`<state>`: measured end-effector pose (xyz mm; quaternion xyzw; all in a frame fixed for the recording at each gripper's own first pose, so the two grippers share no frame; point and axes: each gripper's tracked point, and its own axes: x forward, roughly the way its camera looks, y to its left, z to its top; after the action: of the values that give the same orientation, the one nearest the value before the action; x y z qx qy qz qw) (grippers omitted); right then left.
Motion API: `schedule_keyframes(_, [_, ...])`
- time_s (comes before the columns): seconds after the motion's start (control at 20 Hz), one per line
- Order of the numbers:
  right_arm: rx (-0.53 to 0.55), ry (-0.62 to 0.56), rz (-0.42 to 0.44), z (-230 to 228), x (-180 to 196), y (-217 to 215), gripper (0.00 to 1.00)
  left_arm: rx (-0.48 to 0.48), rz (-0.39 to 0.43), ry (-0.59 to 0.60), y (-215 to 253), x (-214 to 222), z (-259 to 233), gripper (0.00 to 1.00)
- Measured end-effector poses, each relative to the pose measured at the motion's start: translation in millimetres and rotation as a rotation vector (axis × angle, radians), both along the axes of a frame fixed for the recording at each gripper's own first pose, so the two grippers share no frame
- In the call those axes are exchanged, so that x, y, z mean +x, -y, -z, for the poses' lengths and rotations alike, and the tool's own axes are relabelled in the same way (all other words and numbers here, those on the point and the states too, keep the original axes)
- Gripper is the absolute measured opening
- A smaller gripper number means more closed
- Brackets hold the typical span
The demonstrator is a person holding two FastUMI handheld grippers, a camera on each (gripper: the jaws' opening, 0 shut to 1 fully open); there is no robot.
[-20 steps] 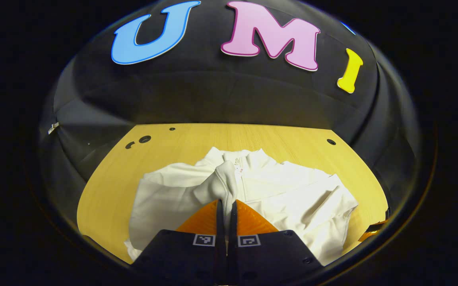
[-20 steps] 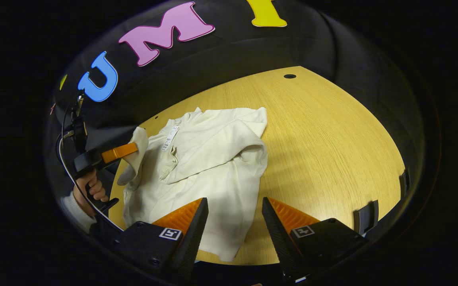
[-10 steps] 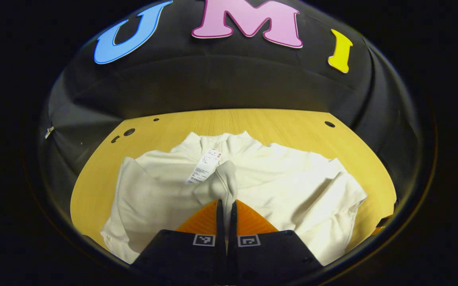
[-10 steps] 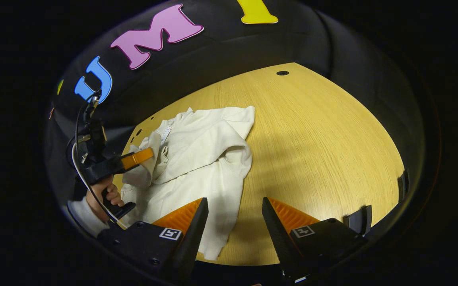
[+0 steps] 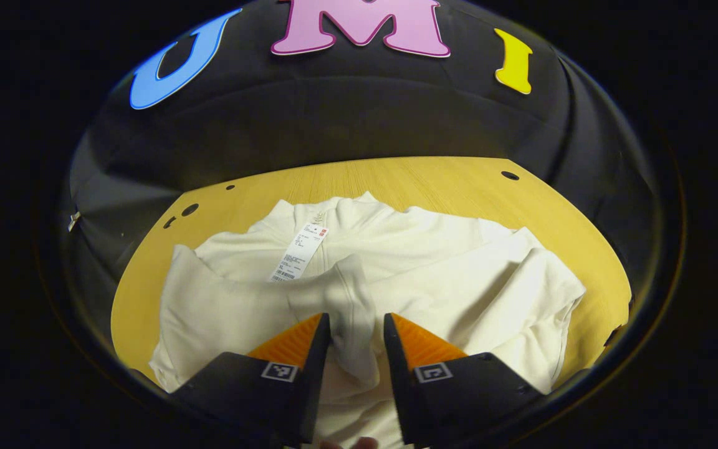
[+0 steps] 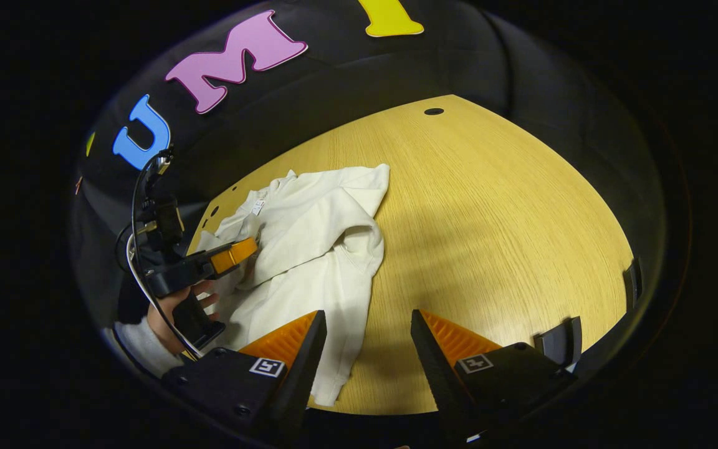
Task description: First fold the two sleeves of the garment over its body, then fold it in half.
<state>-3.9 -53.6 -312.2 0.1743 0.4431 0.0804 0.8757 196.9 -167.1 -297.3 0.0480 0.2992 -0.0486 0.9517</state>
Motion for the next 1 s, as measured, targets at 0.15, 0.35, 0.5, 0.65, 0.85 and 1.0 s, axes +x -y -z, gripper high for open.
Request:
schedule_keyframes(0.15, [-0.009, 0.002, -0.003, 0.4, -6.0, -6.6, 0.85, -0.027, 0.04, 0.032, 10.4, -6.2, -9.4, 0.79])
schedule_keyframes(0.35, [-0.014, -0.001, 0.003, -0.1, -15.8, -15.3, 0.85, -0.05, 0.074, 0.042, 8.6, -27.7, -19.4, 0.85])
schedule_keyframes(0.5, [-0.018, -0.002, -0.004, -1.7, -23.6, -24.1, 0.85, -0.089, 0.112, 0.043, 2.9, -55.3, -31.2, 0.86])
schedule_keyframes(0.65, [-0.031, 0.001, -0.024, -3.4, -32.6, -32.9, 0.84, -0.113, 0.118, 0.059, -15.9, -86.5, -45.6, 0.86])
schedule_keyframes(0.85, [-0.048, 0.011, -0.043, -6.7, -45.6, -46.6, 0.85, -0.125, 0.111, 0.047, -47.1, -131.0, -53.2, 0.85])
schedule_keyframes(1.0, [-0.06, 0.0, -0.058, -5.6, -56.6, -55.4, 0.84, -0.107, 0.09, 0.039, -77.3, -161.9, -54.2, 0.86])
